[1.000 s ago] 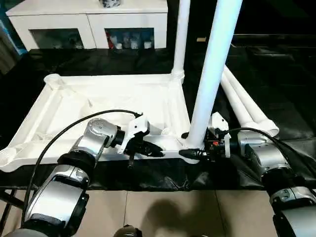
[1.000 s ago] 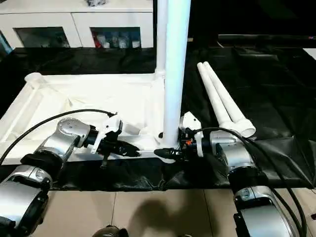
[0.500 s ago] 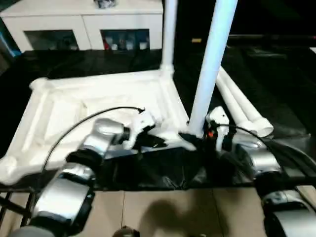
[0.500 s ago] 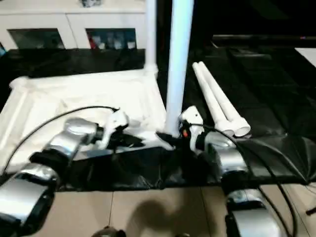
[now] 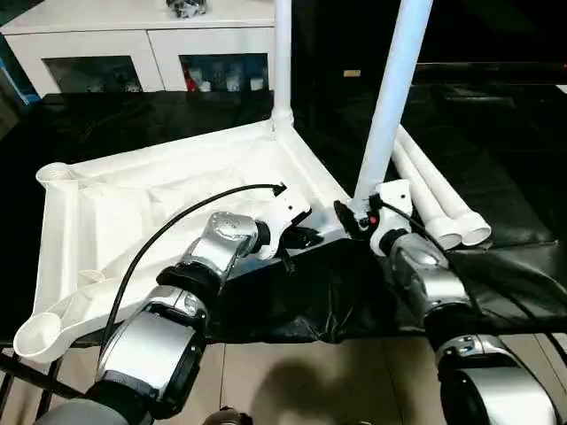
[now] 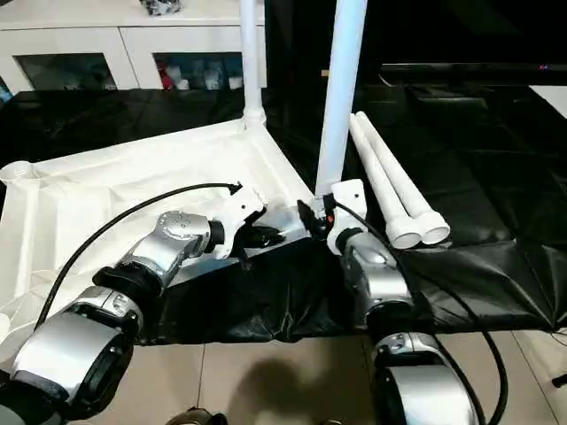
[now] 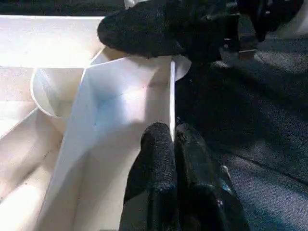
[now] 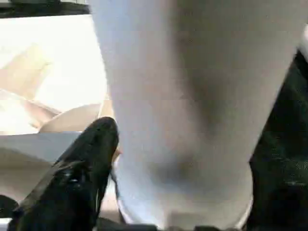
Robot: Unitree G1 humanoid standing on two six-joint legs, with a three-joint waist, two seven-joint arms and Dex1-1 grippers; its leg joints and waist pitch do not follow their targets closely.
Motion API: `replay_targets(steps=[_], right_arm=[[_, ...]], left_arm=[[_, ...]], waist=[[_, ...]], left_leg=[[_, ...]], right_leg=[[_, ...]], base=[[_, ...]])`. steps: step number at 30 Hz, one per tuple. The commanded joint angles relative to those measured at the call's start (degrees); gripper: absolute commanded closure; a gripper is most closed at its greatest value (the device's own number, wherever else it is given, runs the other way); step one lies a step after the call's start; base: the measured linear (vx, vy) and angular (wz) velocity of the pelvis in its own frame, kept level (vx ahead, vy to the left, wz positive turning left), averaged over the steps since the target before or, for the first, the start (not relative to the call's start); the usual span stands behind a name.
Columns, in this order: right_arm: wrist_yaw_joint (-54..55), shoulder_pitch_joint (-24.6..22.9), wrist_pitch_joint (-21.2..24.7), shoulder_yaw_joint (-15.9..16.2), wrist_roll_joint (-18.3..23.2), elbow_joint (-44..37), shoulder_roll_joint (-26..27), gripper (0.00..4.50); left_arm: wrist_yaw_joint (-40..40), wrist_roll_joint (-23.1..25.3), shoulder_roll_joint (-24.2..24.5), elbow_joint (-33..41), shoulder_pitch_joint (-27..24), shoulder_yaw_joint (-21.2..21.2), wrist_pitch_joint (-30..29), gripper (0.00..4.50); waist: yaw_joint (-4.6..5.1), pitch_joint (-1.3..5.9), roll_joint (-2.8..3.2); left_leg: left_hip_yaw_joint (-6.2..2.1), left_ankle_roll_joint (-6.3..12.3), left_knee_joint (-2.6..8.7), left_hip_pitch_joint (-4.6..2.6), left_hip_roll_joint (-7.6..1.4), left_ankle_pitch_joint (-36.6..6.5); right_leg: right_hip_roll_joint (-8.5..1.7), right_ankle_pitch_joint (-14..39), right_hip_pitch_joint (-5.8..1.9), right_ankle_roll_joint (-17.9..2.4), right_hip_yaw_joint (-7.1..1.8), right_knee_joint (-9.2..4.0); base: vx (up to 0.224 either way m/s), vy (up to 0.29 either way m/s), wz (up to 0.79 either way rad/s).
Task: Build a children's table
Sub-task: Rotate leg to tighten
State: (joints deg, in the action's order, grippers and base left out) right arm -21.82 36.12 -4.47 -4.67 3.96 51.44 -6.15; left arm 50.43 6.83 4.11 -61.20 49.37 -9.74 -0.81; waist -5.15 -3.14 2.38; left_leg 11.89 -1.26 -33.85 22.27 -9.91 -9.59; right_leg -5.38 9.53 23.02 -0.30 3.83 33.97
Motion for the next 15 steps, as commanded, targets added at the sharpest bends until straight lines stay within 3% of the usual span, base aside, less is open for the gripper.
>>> replay_targets(steps=[1,5,6,9,13,15], right_arm=[[-4.96,-0.67,0.29,2.64,0.12,0.69,3.19,0.53],[-10.81,-1.42,0.09,3.38,1.32,-0.69,1.57,0.3],[-13.23,-1.67,0.15,4.15,1.25,-1.22,0.53,0.07],[-21.27,-2.38,0.77,5.79,1.85,-2.85,-2.02,0.05],[-32.53,-3.59,1.91,8.06,2.74,-5.55,-5.51,0.05],[-38.44,-3.97,3.36,9.1,3.48,-7.69,-7.53,0.05]], left_arm=[[1.3,-2.02,-2.75,1.5,0.32,0.46,2.36,4.5],[6.6,-3.08,-1.19,2.92,-1.03,0.05,3.44,4.5],[9.72,-3.67,-0.43,3.79,-1.72,-0.23,4.03,4.5],[16.78,-4.73,1.63,5.7,-3.02,-1.08,4.66,4.5],[22.68,-5.13,3.99,6.86,-3.7,-1.81,4.64,4.5],[26.17,-5.44,5.29,7.41,-3.86,-2.16,4.46,4.5]], waist=[[0.32,3.85,-0.88],[0.14,4.02,-0.94],[0.02,4.13,-0.95],[-0.14,4.15,-0.9],[-0.22,4.02,-0.89],[-0.36,3.85,-0.85]], left_leg=[[-1.95,2.33,4.45,-1.49,-3.41,-16.62],[-1.77,3.72,4.23,-1.18,-3.45,-14.69],[-1.76,4.28,4.11,-1.05,-3.47,-13.37],[-1.49,5.52,3.86,-0.94,-3.55,-11.57],[-1.57,6.15,3.91,-0.98,-3.64,-12.77],[-1.68,5.22,4.13,-1.2,-3.83,-14.68]], right_leg=[[-3.99,17.85,-2.15,-12.42,-2.37,-4.65],[-4.0,14.51,-2.46,-13.28,-2.33,-4.23],[-4.08,12.88,-2.67,-13.87,-2.25,-3.98],[-3.98,10.4,-2.62,-15.04,-2.2,-3.65],[-3.88,11.27,-2.7,-15.42,-2.08,-3.69],[-4.01,14.72,-2.54,-15.04,-2.19,-4.01]], base=[[0.0,0.0,0.0],[0.0,0.0,0.0],[0.0,0.0,0.0],[0.0,0.0,0.0],[0.0,0.0,0.0],[0.0,0.0,0.0]])
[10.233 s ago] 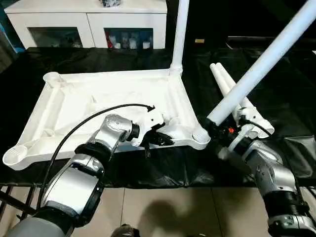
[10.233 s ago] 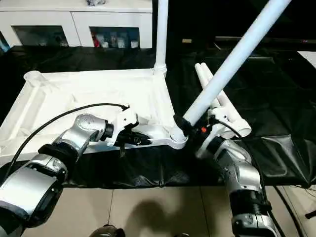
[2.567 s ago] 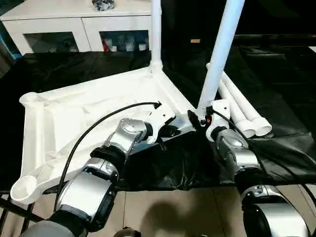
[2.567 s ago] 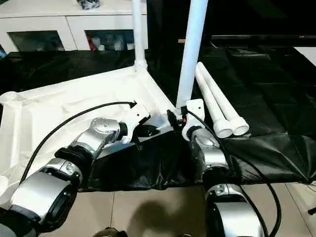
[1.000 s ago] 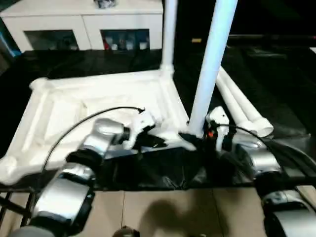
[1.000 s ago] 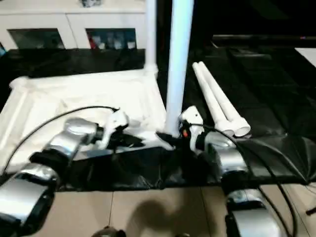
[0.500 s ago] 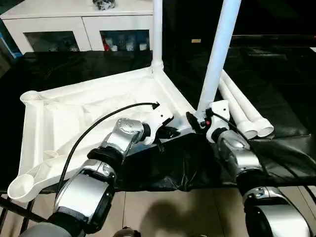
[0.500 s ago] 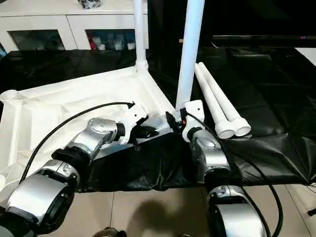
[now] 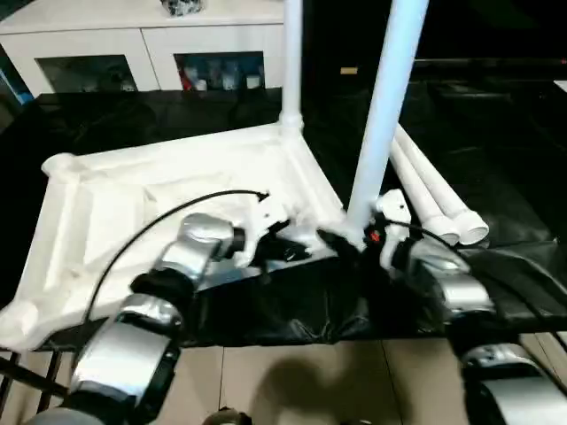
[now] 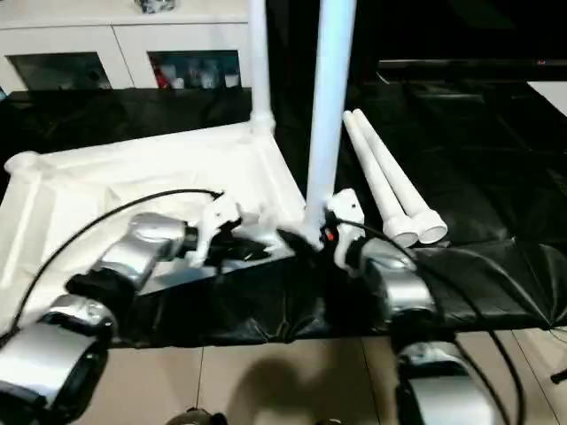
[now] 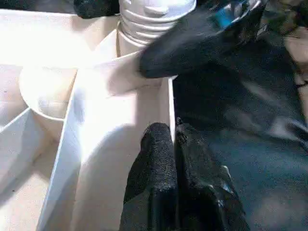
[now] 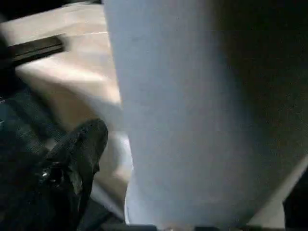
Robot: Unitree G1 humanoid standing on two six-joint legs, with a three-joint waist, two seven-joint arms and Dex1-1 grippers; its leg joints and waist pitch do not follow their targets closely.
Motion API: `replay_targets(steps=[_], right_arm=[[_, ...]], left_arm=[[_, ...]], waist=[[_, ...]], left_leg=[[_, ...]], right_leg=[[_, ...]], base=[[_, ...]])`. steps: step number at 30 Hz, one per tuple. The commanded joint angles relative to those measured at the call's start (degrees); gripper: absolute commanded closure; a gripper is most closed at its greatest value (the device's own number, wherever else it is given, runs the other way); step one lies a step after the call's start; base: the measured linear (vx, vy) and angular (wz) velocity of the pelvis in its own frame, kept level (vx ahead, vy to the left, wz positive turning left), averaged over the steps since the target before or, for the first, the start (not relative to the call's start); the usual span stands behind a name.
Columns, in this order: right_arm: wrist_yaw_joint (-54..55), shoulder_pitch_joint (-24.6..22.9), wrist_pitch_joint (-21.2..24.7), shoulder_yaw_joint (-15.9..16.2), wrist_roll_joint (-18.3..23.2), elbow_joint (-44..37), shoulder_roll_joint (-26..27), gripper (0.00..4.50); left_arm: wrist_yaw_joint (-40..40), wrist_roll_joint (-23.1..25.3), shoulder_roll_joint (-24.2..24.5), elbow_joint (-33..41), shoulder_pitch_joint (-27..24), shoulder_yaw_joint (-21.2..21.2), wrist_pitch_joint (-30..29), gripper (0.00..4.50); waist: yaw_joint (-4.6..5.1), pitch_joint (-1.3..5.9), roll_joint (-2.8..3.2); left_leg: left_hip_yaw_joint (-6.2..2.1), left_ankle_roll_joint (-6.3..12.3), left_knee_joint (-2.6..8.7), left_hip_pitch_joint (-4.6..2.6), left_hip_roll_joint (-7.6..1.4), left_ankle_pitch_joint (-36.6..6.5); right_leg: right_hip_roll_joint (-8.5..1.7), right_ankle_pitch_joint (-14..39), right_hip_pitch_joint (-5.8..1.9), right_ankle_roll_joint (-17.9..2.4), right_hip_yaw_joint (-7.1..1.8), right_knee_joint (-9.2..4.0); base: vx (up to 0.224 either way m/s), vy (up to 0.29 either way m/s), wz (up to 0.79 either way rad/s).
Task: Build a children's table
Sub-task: Rotate leg to tighten
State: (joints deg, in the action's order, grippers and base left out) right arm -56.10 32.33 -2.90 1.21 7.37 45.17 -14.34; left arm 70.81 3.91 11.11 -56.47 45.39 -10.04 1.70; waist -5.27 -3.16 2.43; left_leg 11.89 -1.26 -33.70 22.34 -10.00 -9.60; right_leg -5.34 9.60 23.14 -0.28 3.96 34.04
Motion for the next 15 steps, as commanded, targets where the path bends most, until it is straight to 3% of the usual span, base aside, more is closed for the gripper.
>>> replay_targets(steps=[1,6,7,15], right_arm=[[-5.93,-0.27,2.28,3.6,0.33,-2.04,0.09,0.05],[-16.86,-0.13,5.29,7.0,0.52,-4.55,-3.88,0.05],[-17.12,-0.12,5.33,7.1,0.5,-4.58,-3.97,0.33],[-22.79,0.29,5.88,9.94,-1.07,-4.91,-5.81,0.91]], left_arm=[[6.91,-2.66,-1.34,2.87,0.05,-1.95,1.83,4.5],[13.52,-2.91,1.25,3.8,-0.39,-2.77,1.38,4.5],[13.67,-2.91,1.32,3.83,-0.41,-2.81,1.39,4.5],[18.37,-2.73,3.29,4.07,-0.66,-3.54,1.33,4.5]], waist=[[-0.24,3.87,-0.89],[-0.72,3.91,-0.98],[-0.89,3.95,-0.92],[-1.47,3.92,-1.1]], left_leg=[[-1.68,5.21,3.98,-1.27,-3.73,-14.67],[-1.69,4.47,4.03,-1.44,-3.89,-14.98],[-1.7,4.31,4.04,-1.47,-3.97,-14.65],[-1.7,3.53,4.1,-1.62,-3.99,-14.58]], right_leg=[[-4.05,14.65,-2.66,-15.06,-2.33,-4.08],[-4.18,14.87,-2.47,-15.3,-2.52,-3.97],[-4.24,14.45,-2.45,-15.42,-2.53,-3.88],[-4.35,14.56,-2.33,-15.6,-2.54,-3.83]], base=[[0.0,0.0,0.0],[0.0,0.0,0.0],[0.0,0.0,0.0],[0.0,0.0,0.0]])
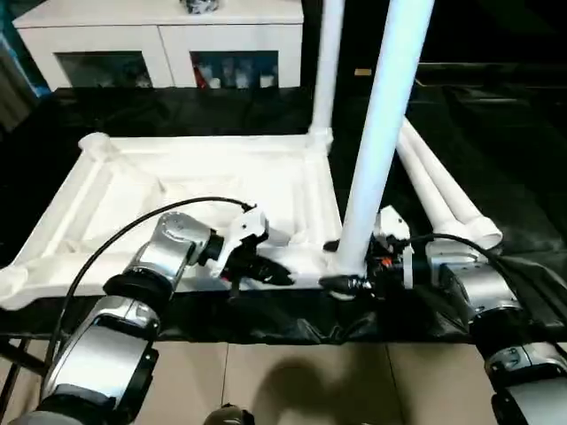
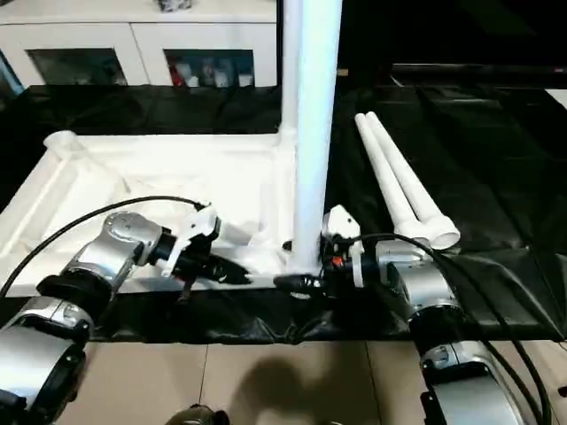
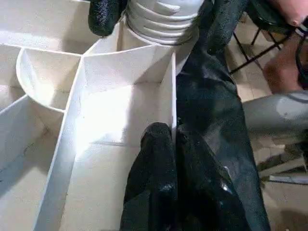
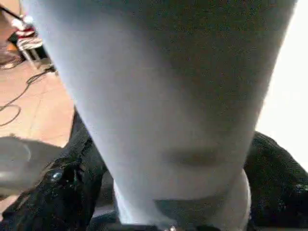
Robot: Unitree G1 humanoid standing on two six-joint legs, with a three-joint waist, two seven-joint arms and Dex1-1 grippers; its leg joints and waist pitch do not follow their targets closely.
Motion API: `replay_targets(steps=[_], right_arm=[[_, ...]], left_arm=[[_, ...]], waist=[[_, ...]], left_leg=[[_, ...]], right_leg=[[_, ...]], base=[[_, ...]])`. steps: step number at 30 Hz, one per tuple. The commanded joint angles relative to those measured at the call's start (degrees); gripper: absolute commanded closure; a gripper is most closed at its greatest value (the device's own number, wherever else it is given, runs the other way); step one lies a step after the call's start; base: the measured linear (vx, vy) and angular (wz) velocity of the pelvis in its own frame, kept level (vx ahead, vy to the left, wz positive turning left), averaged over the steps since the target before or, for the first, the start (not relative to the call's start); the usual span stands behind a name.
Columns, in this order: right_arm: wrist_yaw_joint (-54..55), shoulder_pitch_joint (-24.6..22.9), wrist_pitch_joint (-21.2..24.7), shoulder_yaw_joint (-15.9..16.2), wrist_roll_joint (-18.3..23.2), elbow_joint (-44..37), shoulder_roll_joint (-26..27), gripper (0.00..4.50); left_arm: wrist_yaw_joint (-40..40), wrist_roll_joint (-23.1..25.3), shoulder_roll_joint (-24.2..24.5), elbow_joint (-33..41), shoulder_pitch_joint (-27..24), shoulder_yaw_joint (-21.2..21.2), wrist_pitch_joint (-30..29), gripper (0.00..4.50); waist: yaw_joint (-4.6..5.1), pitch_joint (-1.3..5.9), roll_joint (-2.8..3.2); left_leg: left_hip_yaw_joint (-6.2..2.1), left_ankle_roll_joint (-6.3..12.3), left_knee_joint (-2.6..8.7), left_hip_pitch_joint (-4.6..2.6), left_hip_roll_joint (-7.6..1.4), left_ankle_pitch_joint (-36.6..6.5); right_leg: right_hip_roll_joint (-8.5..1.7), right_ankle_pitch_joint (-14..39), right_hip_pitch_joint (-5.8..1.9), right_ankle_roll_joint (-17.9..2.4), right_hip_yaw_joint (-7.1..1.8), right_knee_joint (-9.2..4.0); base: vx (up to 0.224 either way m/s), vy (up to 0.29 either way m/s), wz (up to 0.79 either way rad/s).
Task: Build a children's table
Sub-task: Rotate leg to tighten
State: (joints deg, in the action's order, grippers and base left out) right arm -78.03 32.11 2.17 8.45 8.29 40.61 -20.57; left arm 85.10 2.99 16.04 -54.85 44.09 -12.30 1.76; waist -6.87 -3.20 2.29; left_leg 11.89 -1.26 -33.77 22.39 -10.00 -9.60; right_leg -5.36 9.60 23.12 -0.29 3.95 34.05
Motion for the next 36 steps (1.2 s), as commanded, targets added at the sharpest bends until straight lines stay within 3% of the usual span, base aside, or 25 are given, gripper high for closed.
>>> replay_targets(steps=[1,3,11,14,17,18,19,20,21,24,26,28,31,32,33,36], right_arm=[[-1.0,0.49,0.86,2.95,-2.03,-0.39,0.52,0.91],[-1.13,0.42,1.31,3.03,-1.67,-0.69,0.74,1.27],[0.17,-0.32,3.15,1.95,0.18,-1.65,1.93,1.68],[13.16,0.14,0.66,-1.48,-1.27,0.71,5.01,1.71],[24.61,1.27,0.28,-3.6,-2.8,3.37,7.32,1.72],[30.67,2.04,0.72,-5.02,-3.01,4.91,8.73,1.72],[39.42,3.23,1.29,-7.4,-2.7,7.23,11.07,1.73],[39.42,3.23,1.29,-7.4,-2.7,7.23,11.07,1.73],[39.42,3.23,1.29,-7.4,-2.7,7.23,11.07,1.73],[48.08,4.57,1.25,-9.46,-2.35,10.03,13.44,1.73],[52.95,5.41,0.12,-10.59,-1.88,11.94,15.54,1.73],[54.43,5.62,-1.71,-10.96,-1.74,12.76,16.71,1.03],[55.28,5.88,-3.52,-11.48,-2.3,13.65,17.64,0.97],[55.34,6.17,-4.05,-11.76,-2.47,14.18,17.97,0.67],[55.3,6.38,-4.29,-11.92,-2.55,14.52,18.16,0.67],[54.13,6.61,-4.77,-11.75,-2.48,14.57,17.74,0.45]], left_arm=[[4.39,-1.72,-1.37,2.41,0.68,-1.41,1.4,4.5],[4.75,-1.69,-1.14,2.34,0.75,-1.46,1.38,4.5],[3.1,-1.83,-1.74,1.6,1.43,-0.7,0.69,4.5],[-7.69,-1.24,-4.91,-1.27,3.99,1.42,-1.08,4.5],[-13.91,-1.26,-7.33,-2.54,5.55,2.58,-2.65,4.5],[-17.5,-1.06,-8.72,-3.14,6.26,2.98,-3.47,4.5],[-23.68,-0.82,-11.09,-4.14,7.34,3.68,-5.09,4.5],[-23.68,-0.82,-11.09,-4.14,7.34,3.68,-5.09,4.5],[-23.68,-0.82,-11.09,-4.14,7.34,3.68,-5.09,4.5],[-31.28,-0.14,-13.51,-5.15,8.18,4.28,-5.56,4.5],[-36.88,0.78,-15.36,-5.79,8.44,4.32,-4.98,4.5],[-38.47,1.21,-16.18,-5.95,8.12,4.09,-3.89,4.5],[-37.87,1.48,-16.39,-6.19,7.83,3.8,-2.58,4.5],[-37.09,1.58,-16.26,-6.13,7.65,3.68,-2.15,4.5],[-36.6,1.66,-16.14,-6.06,7.55,3.59,-1.96,4.5],[-35.15,1.7,-15.56,-5.77,7.21,3.27,-0.9,4.5]], waist=[[0.06,3.95,-1.0],[0.07,3.97,-0.94],[0.14,4.06,-0.41],[0.28,3.96,-0.1],[0.87,3.97,-0.41],[1.14,3.99,-0.08],[1.69,3.99,-0.46],[1.93,4.04,-0.46],[2.01,4.02,-0.57],[1.9,4.44,-0.84],[2.02,4.48,-0.62],[1.83,4.31,-0.73],[1.96,4.06,-0.7],[1.99,4.01,-0.61],[2.09,3.99,-0.67],[2.12,4.09,-0.54]], left_leg=[[-1.7,3.35,4.18,-1.77,-4.0,-14.82],[-1.74,3.27,4.2,-1.68,-4.0,-14.86],[-1.82,2.71,4.24,-1.72,-4.0,-15.19],[-1.79,1.51,4.35,-1.99,-3.99,-16.46],[-1.99,-0.01,4.48,-1.93,-3.78,-17.5],[-1.89,-0.14,4.35,-1.97,-3.65,-17.25],[-1.93,-0.49,4.42,-1.86,-3.56,-17.03],[-1.93,-0.72,4.36,-1.92,-3.46,-16.98],[-1.99,-0.24,4.25,-1.89,-3.27,-16.81],[-1.71,2.5,3.8,-1.35,-3.23,-11.63],[-1.67,3.6,3.71,-1.42,-3.19,-10.1],[-1.58,4.14,3.7,-1.49,-3.17,-11.13],[-1.75,3.64,4.03,-1.49,-3.26,-13.83],[-1.82,3.37,4.13,-1.54,-3.32,-14.45],[-1.82,2.95,4.18,-1.51,-3.27,-15.29],[-1.87,2.65,4.25,-1.56,-3.35,-15.39]], right_leg=[[-4.33,15.05,-2.24,-15.5,-2.54,-3.9],[-4.35,14.86,-2.3,-15.44,-2.55,-3.81],[-4.3,13.84,-2.37,-15.7,-2.54,-3.72],[-4.19,14.62,-2.04,-15.68,-2.55,-3.86],[-4.29,16.75,-2.23,-14.82,-2.47,-4.05],[-4.19,16.0,-2.07,-14.93,-2.56,-4.03],[-4.15,15.68,-2.1,-14.96,-2.59,-4.06],[-4.17,15.72,-2.03,-15.07,-2.59,-4.0],[-4.26,16.62,-2.34,-14.53,-2.46,-4.38],[-4.05,10.4,-2.72,-14.86,-2.52,-3.74],[-4.0,8.34,-2.57,-15.39,-2.42,-3.68],[-4.06,10.18,-2.57,-15.07,-2.35,-4.08],[-4.07,14.39,-2.52,-13.84,-2.3,-4.46],[-4.05,15.23,-2.47,-13.62,-2.29,-4.53],[-4.04,16.17,-2.46,-13.26,-2.33,-4.63],[-4.0,15.03,-2.44,-13.33,-2.41,-4.47]], base=[[0.0,0.0,0.0],[0.0,0.0,0.0],[0.0,0.0,0.0],[0.0,0.0,0.0],[0.0,0.0,0.0],[0.0,0.0,0.0],[0.0,0.0,0.0],[0.0,0.0,0.0],[0.0,0.0,0.0],[0.0,0.0,0.0],[0.0,0.0,0.0],[0.0,0.0,0.0],[0.0,0.0,0.0],[0.0,0.0,0.0],[0.0,0.0,0.0],[0.0,0.0,0.0]])
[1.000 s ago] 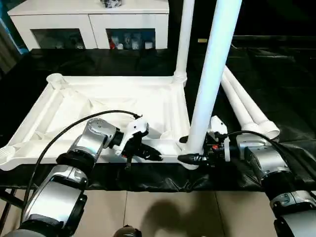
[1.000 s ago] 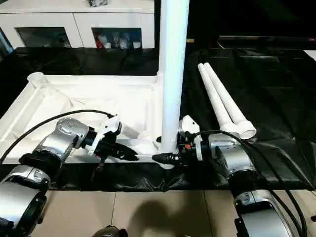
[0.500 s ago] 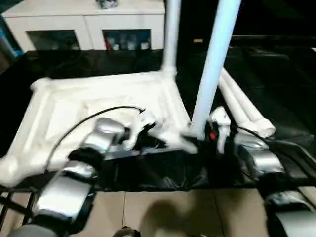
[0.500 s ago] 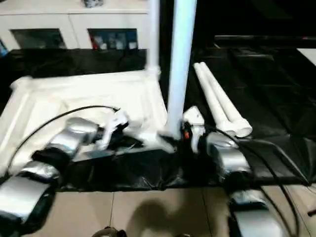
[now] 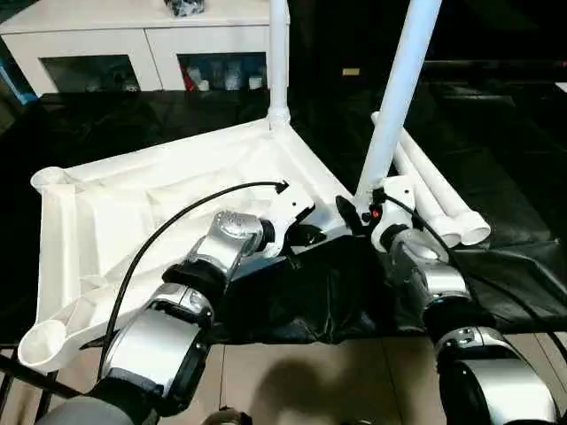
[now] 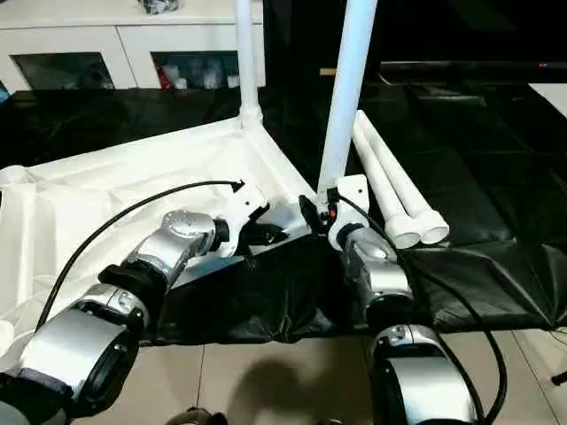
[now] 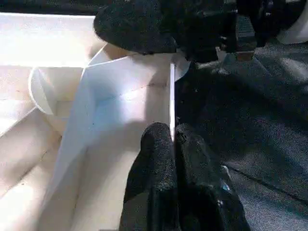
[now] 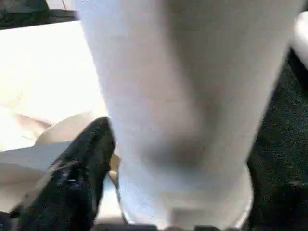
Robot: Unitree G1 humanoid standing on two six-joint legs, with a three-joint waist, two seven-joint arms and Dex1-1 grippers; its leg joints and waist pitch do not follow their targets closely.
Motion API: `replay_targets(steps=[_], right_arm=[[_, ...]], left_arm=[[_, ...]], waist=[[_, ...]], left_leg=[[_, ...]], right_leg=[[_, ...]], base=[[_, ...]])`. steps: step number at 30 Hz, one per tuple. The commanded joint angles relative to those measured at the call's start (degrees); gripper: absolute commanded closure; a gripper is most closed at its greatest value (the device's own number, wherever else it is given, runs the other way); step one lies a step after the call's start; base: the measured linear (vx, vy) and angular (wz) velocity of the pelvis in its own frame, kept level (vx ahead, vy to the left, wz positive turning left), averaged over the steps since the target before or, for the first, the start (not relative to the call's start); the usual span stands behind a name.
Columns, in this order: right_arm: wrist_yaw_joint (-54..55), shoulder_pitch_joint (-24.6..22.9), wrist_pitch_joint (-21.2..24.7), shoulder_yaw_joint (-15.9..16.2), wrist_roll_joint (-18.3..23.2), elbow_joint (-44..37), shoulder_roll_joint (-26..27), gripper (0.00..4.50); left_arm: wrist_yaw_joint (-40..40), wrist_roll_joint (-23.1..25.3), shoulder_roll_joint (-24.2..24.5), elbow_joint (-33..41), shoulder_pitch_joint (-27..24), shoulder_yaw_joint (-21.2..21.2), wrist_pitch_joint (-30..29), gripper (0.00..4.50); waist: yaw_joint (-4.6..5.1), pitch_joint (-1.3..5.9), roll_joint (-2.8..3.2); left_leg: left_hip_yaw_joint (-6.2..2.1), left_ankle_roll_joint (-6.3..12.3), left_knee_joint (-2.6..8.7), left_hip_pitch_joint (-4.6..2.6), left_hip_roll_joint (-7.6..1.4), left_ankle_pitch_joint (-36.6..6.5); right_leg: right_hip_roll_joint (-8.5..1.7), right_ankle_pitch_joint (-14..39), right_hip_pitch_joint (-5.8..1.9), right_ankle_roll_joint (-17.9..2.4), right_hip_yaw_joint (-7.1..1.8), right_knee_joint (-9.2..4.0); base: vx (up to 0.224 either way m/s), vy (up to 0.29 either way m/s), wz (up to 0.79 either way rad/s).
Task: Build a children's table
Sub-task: Rotate leg to tighten
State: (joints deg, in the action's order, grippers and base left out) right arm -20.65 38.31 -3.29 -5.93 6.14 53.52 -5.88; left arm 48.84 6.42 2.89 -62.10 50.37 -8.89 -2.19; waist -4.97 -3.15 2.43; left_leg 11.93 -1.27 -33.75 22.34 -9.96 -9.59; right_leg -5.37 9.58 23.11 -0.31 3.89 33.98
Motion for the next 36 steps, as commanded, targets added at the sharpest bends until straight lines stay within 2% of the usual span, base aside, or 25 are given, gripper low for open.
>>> replay_targets(steps=[1,4,5,6,7,9,10,13,16,21,23,25,26,27,28,32,33,36], right_arm=[[-4.38,0.6,0.18,2.89,-0.43,1.76,2.52,0.32],[-9.36,0.48,-1.28,4.73,-1.36,1.19,0.17,0.15],[-9.36,0.48,-1.28,4.73,-1.36,1.19,0.17,0.15],[-13.79,0.08,-1.63,5.87,-1.65,0.61,-1.68,0.15],[-20.09,-0.61,-1.78,7.23,-1.75,-0.29,-4.05,0.15],[-23.87,-1.05,-1.7,7.9,-1.58,-0.94,-5.27,0.15],[-26.74,-1.35,-1.61,8.38,-1.42,-1.49,-6.14,0.15],[-36.56,-2.18,-1.09,9.9,-0.59,-3.26,-8.81,0.15],[-42.94,-2.2,-0.28,11.08,0.2,-4.17,-10.49,0.15],[-52.16,-2.35,1.26,13.53,0.83,-6.29,-12.63,0.67],[-54.33,-2.44,1.44,14.53,0.18,-6.64,-13.19,0.89],[-55.84,-2.51,1.51,14.98,-0.29,-6.74,-13.48,0.93],[-55.84,-2.51,1.51,14.98,-0.29,-6.74,-13.48,1.11],[-56.67,-2.61,1.76,15.22,-0.33,-6.78,-13.57,1.11],[-56.83,-2.78,1.81,15.31,-0.29,-6.91,-13.57,1.29],[-57.47,-3.24,2.23,15.59,0.06,-7.45,-13.58,1.58],[-57.64,-3.55,2.58,15.63,0.29,-7.91,-13.52,1.7],[-56.77,-4.41,3.74,14.83,1.36,-8.89,-12.84,1.73]], left_arm=[[2.32,-1.75,-1.91,1.59,0.66,-0.44,3.96,4.5],[6.83,-2.08,-0.22,2.38,-0.41,-1.04,6.28,4.5],[6.83,-2.08,-0.22,2.38,-0.41,-1.04,6.28,4.5],[9.79,-2.51,0.82,2.99,-1.13,-1.13,6.89,4.5],[14.23,-3.15,2.16,4.01,-2.14,-1.39,7.57,4.5],[16.6,-3.37,2.94,4.53,-2.66,-1.68,7.93,4.5],[18.05,-3.51,3.54,4.76,-2.97,-1.75,8.15,4.5],[23.47,-4.0,5.73,5.23,-3.86,-2.09,9.4,4.5],[27.07,-4.4,7.34,5.13,-4.1,-2.02,9.28,4.5],[32.63,-4.79,9.52,5.62,-4.52,-2.43,9.26,4.5],[34.59,-4.62,10.13,5.84,-4.63,-2.98,9.24,4.5],[35.93,-4.52,10.54,5.89,-4.7,-3.38,9.36,4.5],[35.93,-4.52,10.54,5.89,-4.7,-3.38,9.36,4.5],[36.61,-4.44,10.79,5.92,-4.75,-3.55,9.44,4.5],[37.13,-4.39,10.93,6.05,-4.85,-3.71,9.37,4.5],[37.52,-4.37,11.08,6.24,-5.02,-3.69,9.26,4.5],[37.71,-4.44,11.1,6.35,-5.11,-3.58,9.08,4.5],[37.04,-4.92,10.6,6.11,-4.98,-3.02,8.33,4.5]], waist=[[0.19,4.04,-0.62],[0.01,4.22,-0.78],[-0.06,4.22,-0.74],[-0.1,4.26,-0.79],[-0.28,4.32,-1.39],[-0.44,4.18,-1.04],[-0.32,4.1,-1.51],[-0.51,3.96,-1.25],[-0.55,3.82,-1.26],[-0.76,4.03,-1.24],[-0.9,4.06,-1.13],[-1.02,4.03,-1.08],[-1.09,4.04,-1.08],[-1.23,4.01,-1.19],[-1.33,4.02,-1.27],[-1.54,4.03,-1.15],[-1.55,4.03,-0.9],[-1.58,4.06,-1.09]], left_leg=[[-1.89,2.73,4.23,-1.52,-3.38,-15.24],[-1.68,4.32,3.88,-1.08,-3.3,-12.66],[-1.64,4.65,3.82,-1.07,-3.34,-12.04],[-1.56,5.07,3.72,-1.11,-3.39,-11.39],[-1.44,5.75,3.53,-0.98,-3.31,-10.87],[-1.48,6.75,3.48,-0.88,-3.48,-10.8],[-1.39,6.9,3.54,-0.91,-3.51,-11.11],[-1.55,6.67,3.6,-1.02,-3.62,-12.76],[-1.63,5.23,3.9,-1.35,-3.9,-14.46],[-1.63,5.42,3.78,-1.3,-3.88,-13.26],[-1.61,5.59,3.75,-1.28,-3.9,-12.48],[-1.6,5.49,3.74,-1.34,-3.91,-12.65],[-1.6,5.45,3.74,-1.37,-3.92,-12.69],[-1.6,5.3,3.78,-1.4,-3.96,-12.93],[-1.62,5.22,3.78,-1.4,-3.98,-12.93],[-1.67,4.66,3.89,-1.49,-4.05,-13.19],[-1.68,4.51,3.89,-1.49,-4.02,-13.23],[-1.65,4.49,3.88,-1.52,-4.0,-13.18]], right_leg=[[-3.98,14.48,-2.42,-13.47,-2.36,-4.37],[-3.89,10.01,-2.86,-14.6,-2.18,-3.78],[-3.94,9.33,-2.82,-14.87,-2.2,-3.68],[-3.96,8.67,-2.79,-15.29,-2.18,-3.61],[-3.92,8.23,-3.02,-15.68,-2.04,-3.52],[-4.01,8.38,-2.99,-15.88,-2.06,-3.44],[-3.9,9.52,-2.81,-15.68,-2.07,-3.55],[-4.12,12.88,-2.79,-15.28,-2.14,-3.79],[-4.11,15.46,-2.43,-15.28,-2.29,-3.88],[-4.14,13.3,-2.54,-15.83,-2.34,-3.59],[-4.13,11.64,-2.47,-16.33,-2.33,-3.37],[-4.17,11.83,-2.41,-16.48,-2.33,-3.44],[-4.18,11.93,-2.42,-16.46,-2.33,-3.44],[-4.22,12.4,-2.4,-16.39,-2.36,-3.5],[-4.28,12.62,-2.42,-16.33,-2.37,-3.48],[-4.25,12.91,-2.36,-16.11,-2.39,-3.44],[-4.26,12.85,-2.36,-16.13,-2.4,-3.45],[-4.25,12.42,-2.4,-16.13,-2.39,-3.44]], base=[[0.0,0.0,0.0],[0.0,0.0,0.0],[0.0,0.0,0.0],[0.0,0.0,0.0],[0.0,0.0,0.0],[0.0,0.0,0.0],[0.0,0.0,0.0],[0.0,0.0,0.0],[0.0,0.0,0.0],[0.0,0.0,0.0],[0.0,0.0,0.0],[0.0,0.0,0.0],[0.0,0.0,0.0],[0.0,0.0,0.0],[0.0,0.0,0.0],[0.0,0.0,0.0],[0.0,0.0,0.0],[0.0,0.0,0.0]])
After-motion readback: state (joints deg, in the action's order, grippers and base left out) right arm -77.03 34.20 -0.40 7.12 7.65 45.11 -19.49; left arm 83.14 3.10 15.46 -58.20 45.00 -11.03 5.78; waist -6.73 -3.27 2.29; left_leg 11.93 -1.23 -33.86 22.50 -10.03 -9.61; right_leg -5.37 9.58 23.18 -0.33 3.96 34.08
